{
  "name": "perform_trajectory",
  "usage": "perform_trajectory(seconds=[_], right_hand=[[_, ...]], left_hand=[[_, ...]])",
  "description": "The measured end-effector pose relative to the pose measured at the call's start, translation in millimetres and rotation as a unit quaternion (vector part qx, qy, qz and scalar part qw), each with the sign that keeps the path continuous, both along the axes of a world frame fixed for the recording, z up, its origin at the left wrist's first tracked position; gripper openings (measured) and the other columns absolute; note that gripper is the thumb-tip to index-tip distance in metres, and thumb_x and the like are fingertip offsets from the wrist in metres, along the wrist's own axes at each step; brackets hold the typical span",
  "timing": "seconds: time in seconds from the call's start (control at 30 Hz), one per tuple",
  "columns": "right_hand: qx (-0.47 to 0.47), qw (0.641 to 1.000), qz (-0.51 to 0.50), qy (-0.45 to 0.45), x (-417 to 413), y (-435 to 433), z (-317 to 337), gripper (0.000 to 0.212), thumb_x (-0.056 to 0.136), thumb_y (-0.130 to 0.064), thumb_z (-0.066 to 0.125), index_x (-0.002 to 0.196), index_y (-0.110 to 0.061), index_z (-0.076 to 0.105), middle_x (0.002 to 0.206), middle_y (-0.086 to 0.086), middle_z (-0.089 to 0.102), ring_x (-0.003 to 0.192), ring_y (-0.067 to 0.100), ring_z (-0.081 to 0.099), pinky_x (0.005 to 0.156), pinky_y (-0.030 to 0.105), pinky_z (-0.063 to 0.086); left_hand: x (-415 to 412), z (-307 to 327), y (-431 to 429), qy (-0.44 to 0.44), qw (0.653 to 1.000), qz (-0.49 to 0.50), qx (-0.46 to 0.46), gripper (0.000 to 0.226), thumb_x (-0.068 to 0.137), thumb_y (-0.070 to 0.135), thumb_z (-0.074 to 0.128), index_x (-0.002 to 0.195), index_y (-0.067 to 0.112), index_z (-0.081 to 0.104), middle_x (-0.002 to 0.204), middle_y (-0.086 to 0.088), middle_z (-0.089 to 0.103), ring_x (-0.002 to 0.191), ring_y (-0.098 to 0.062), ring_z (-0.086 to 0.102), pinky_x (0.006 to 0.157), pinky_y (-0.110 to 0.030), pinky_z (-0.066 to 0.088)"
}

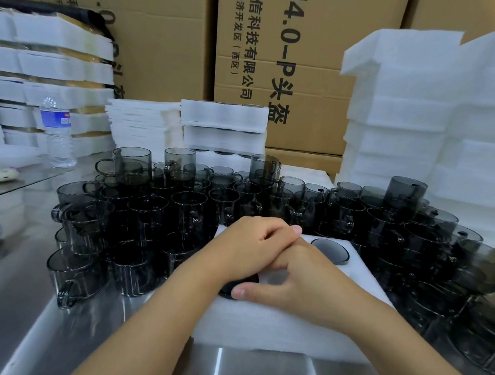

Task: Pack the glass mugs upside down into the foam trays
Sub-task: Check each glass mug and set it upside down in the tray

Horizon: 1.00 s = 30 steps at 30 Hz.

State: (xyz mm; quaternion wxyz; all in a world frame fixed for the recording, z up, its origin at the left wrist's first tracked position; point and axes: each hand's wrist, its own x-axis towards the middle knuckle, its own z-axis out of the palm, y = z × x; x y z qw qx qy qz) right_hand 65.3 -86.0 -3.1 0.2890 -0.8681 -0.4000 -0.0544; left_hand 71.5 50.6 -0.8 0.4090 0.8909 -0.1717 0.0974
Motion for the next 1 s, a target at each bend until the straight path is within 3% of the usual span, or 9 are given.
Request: perform_trajectory(seconds=[0.17, 0.37, 0.47, 0.5, 0.57, 0.67, 0.8, 0.9, 1.0], right_hand=[[-0.001, 1.000, -0.002, 0.012, 0, -1, 2, 0.047, 0.066, -0.063, 0.066, 0.075, -0.018, 0.074, 0.092, -0.004, 0.064, 0.094, -0.008, 0.048, 0.075, 0.014, 0.043], [-0.024, 1.000, -0.015, 0.010, -2, -1, 4, 0.043, 0.072, -0.058, 0.064, 0.079, -0.017, 0.072, 0.090, -0.007, 0.067, 0.086, 0.002, 0.056, 0.073, 0.023, 0.048], [0.069, 0.996, -0.044, 0.040, -2, -1, 7, 0.014, 0.078, -0.023, 0.065, 0.068, -0.014, 0.069, 0.071, -0.007, 0.065, 0.066, 0.002, 0.055, 0.061, 0.020, 0.044], [0.104, 0.992, -0.055, 0.042, -1, -1, 7, 0.015, 0.078, -0.014, 0.061, 0.064, -0.012, 0.068, 0.068, -0.006, 0.063, 0.062, 0.003, 0.052, 0.059, 0.019, 0.041], [0.170, 0.981, -0.085, 0.040, 3, -3, 9, 0.020, 0.076, -0.006, 0.057, 0.060, -0.012, 0.069, 0.070, -0.003, 0.063, 0.061, 0.005, 0.053, 0.061, 0.021, 0.042], [0.279, 0.945, -0.165, -0.028, 15, -17, 19, 0.026, 0.077, -0.008, 0.058, 0.061, -0.025, 0.070, 0.075, -0.008, 0.063, 0.072, 0.006, 0.057, 0.067, 0.021, 0.043], [0.245, 0.881, -0.346, -0.209, 42, -56, 46, 0.018, 0.082, -0.016, 0.055, 0.085, -0.027, 0.069, 0.096, -0.008, 0.054, 0.104, 0.017, 0.045, 0.081, 0.022, 0.030], [0.133, 0.851, -0.465, -0.205, 66, -86, 61, 0.037, 0.084, -0.024, 0.054, 0.120, -0.020, 0.061, 0.126, 0.007, 0.047, 0.120, 0.027, 0.035, 0.097, 0.038, 0.033], [0.059, 0.836, -0.523, -0.155, 84, -101, 70, 0.052, 0.084, -0.024, 0.053, 0.134, -0.011, 0.048, 0.138, 0.015, 0.036, 0.127, 0.036, 0.029, 0.100, 0.045, 0.033]], left_hand=[[-1, -2, 2, -0.011, 1.000, 0.000, 0.000, 0.038, 0.097, 0.045, 0.043, 0.075, 0.020, 0.063, 0.075, 0.004, 0.067, 0.073, -0.009, 0.059, 0.072, -0.031, 0.047], [2, -1, 3, 0.013, 0.999, -0.024, -0.024, 0.041, 0.097, 0.044, 0.045, 0.064, 0.023, 0.056, 0.062, 0.011, 0.057, 0.061, -0.003, 0.050, 0.059, -0.017, 0.040], [4, 1, 4, 0.034, 0.996, -0.044, -0.076, 0.042, 0.098, 0.039, 0.046, 0.061, 0.022, 0.055, 0.058, 0.012, 0.052, 0.058, -0.004, 0.046, 0.059, -0.019, 0.037], [4, 1, 5, 0.036, 0.994, -0.045, -0.092, 0.042, 0.099, 0.037, 0.046, 0.062, 0.019, 0.055, 0.058, 0.012, 0.050, 0.058, -0.004, 0.044, 0.059, -0.019, 0.036], [5, 2, 6, 0.040, 0.992, -0.040, -0.116, 0.042, 0.099, 0.035, 0.045, 0.066, 0.011, 0.057, 0.057, 0.013, 0.048, 0.056, -0.003, 0.043, 0.056, -0.016, 0.035], [8, 0, 7, 0.062, 0.988, -0.038, -0.139, 0.032, 0.098, 0.034, 0.047, 0.079, 0.023, 0.069, 0.071, 0.014, 0.069, 0.066, 0.005, 0.059, 0.062, -0.005, 0.040], [11, -4, 9, 0.065, 0.991, -0.037, -0.110, 0.018, 0.093, 0.032, 0.056, 0.089, 0.028, 0.073, 0.087, 0.021, 0.072, 0.082, 0.007, 0.063, 0.067, -0.003, 0.041], [13, -3, 9, 0.074, 0.990, -0.027, -0.115, 0.018, 0.092, 0.028, 0.057, 0.090, 0.023, 0.074, 0.085, 0.027, 0.070, 0.079, 0.006, 0.064, 0.062, -0.002, 0.040], [13, -2, 9, 0.078, 0.989, -0.021, -0.122, 0.018, 0.091, 0.030, 0.058, 0.090, 0.022, 0.074, 0.086, 0.026, 0.070, 0.079, 0.006, 0.063, 0.059, -0.001, 0.038]])
